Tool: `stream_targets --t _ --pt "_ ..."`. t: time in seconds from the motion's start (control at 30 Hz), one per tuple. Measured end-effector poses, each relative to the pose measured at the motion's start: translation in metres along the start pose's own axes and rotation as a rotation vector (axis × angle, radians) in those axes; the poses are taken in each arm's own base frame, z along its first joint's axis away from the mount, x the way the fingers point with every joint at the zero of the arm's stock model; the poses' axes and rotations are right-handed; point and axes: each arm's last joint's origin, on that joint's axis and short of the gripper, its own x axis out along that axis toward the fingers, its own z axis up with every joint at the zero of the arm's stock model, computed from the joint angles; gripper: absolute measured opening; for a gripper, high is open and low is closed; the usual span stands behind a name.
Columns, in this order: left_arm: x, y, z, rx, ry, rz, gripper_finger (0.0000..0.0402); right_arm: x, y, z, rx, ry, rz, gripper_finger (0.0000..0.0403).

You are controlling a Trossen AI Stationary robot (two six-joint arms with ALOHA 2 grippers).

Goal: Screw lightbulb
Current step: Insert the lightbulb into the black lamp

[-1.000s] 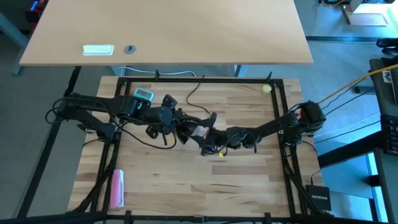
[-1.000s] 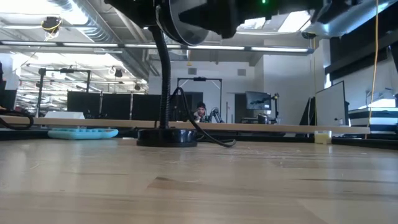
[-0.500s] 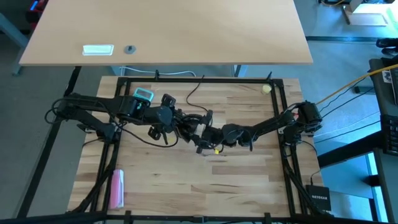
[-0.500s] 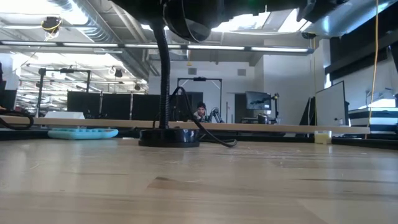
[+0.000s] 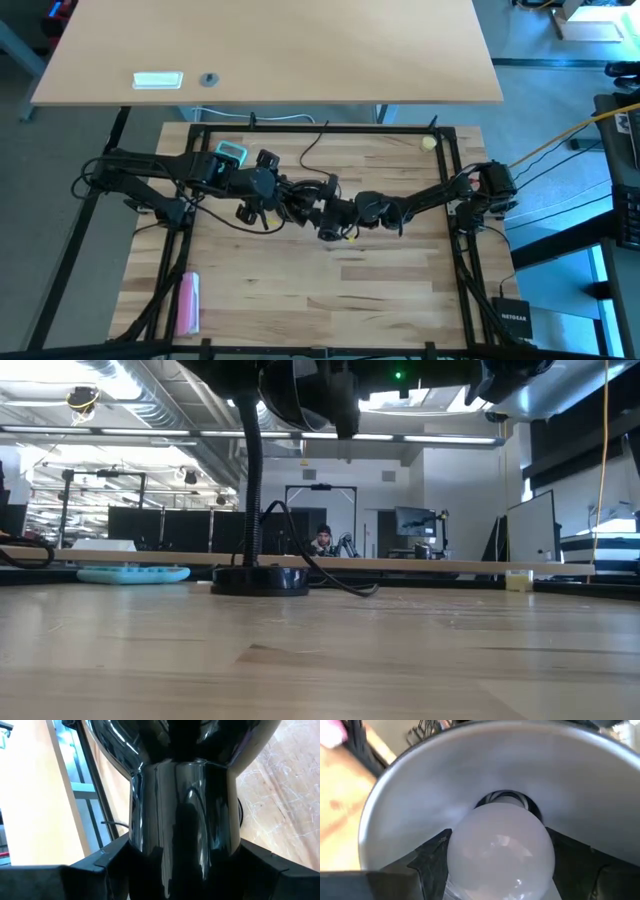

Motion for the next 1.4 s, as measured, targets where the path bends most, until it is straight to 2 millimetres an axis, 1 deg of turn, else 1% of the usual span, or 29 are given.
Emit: stream_targets --t 0.23,0.3,0.33,0.5,0.7,0.8,1.03,1.1,1.3,1.4 --pt "0.0 0.002 0.0 -0.011 -0.002 0.001 0.0253 0.0 -0.001 0.0 -0.374 0.002 -0.006 0.028" --pt "0.0 0.001 0.0 -0.007 -0.011 -0.007 0.0253 0.0 0.0 0.0 -0.438 -0.011 -0.003 0.028" --pt "0.0 0.001 0.0 -0.006 -0.014 -0.012 0.0252 0.0 0.0 0.001 -0.444 -0.028 0.001 0.028" --pt "0.001 0.001 0.002 -0.009 -0.037 -0.033 0.0248 0.0 0.0 0.002 -0.392 -0.082 0.015 0.028" --pt "0.0 -0.001 0.003 -0.021 -0.047 -0.043 0.0248 0.001 -0.003 -0.002 -0.246 -0.073 0.013 0.028" --pt "0.0 -0.001 0.003 -0.026 -0.046 -0.041 0.0248 0.002 -0.003 -0.003 -0.199 -0.037 0.004 0.028" --pt "0.0 -0.002 0.004 -0.094 -0.034 -0.02 0.0247 0.001 0.0 -0.009 -0.167 0.142 -0.012 0.028" --pt "0.0 -0.001 0.005 -0.11 -0.036 -0.018 0.0247 0.001 0.001 -0.009 -0.164 0.169 -0.017 0.028" --pt "0.0 -0.001 0.005 -0.105 -0.039 -0.015 0.0247 0.001 0.0 -0.008 -0.154 0.152 -0.029 0.028" --pt "0.0 -0.001 0.004 -0.11 -0.037 -0.017 0.0247 0.001 -0.001 -0.006 -0.141 0.111 -0.036 0.028"
